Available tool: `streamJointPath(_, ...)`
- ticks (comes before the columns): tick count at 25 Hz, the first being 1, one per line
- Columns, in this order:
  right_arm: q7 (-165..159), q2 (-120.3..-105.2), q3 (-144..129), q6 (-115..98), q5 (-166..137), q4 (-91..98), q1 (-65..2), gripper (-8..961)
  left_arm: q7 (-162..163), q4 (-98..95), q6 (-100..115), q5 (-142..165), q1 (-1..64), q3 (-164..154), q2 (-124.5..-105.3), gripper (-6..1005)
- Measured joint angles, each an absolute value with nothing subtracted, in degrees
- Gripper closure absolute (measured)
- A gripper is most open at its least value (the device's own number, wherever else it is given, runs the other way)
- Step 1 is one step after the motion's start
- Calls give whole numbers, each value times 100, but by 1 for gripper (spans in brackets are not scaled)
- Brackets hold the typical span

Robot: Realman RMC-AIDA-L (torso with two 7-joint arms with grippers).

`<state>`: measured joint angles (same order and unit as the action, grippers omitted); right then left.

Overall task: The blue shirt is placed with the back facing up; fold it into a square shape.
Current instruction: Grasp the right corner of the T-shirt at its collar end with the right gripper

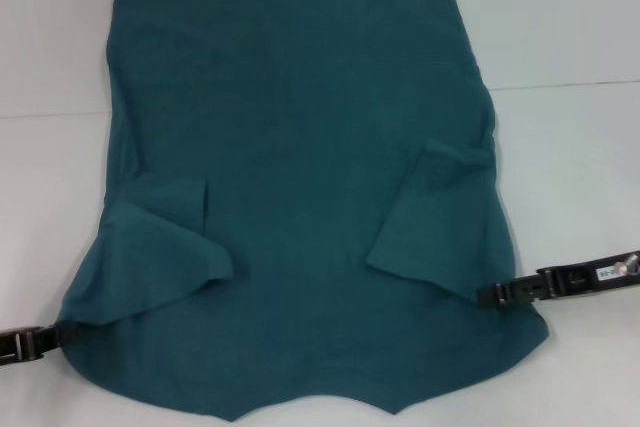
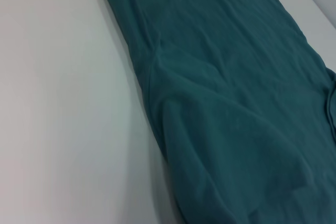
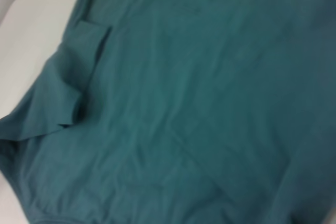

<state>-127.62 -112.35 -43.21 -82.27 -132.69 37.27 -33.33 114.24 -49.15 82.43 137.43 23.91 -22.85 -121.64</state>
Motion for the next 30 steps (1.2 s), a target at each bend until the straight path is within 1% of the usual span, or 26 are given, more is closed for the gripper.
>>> streamJointPath(6,-12693,-11319,-4310,-8335,-13225,3727,-3500,117,11412,-4906,8229,13737,2391,-2285,-12164,984)
streamJointPath(11,-12561,-11319,-4306,-8486,-12926,3727,-3531,117,11406,-4897,8217,13734,2391,-2285,-12164,985)
streamJointPath(15,-12576,-11283,-4306,-8462,-12928,3712,-3491,117,11400,-4890,8212,13695,2390,-2285,-12171,985)
streamJointPath(24,-12728,-11121,-4308,-8368,-12997,3673,-3211,117,11389,-4883,8200,13673,2394,-2294,-12185,985)
streamJointPath(30,-12801,-11096,-4289,-8415,-13175,3704,-3110,116,11390,-4885,8200,13666,2397,-2288,-12201,985)
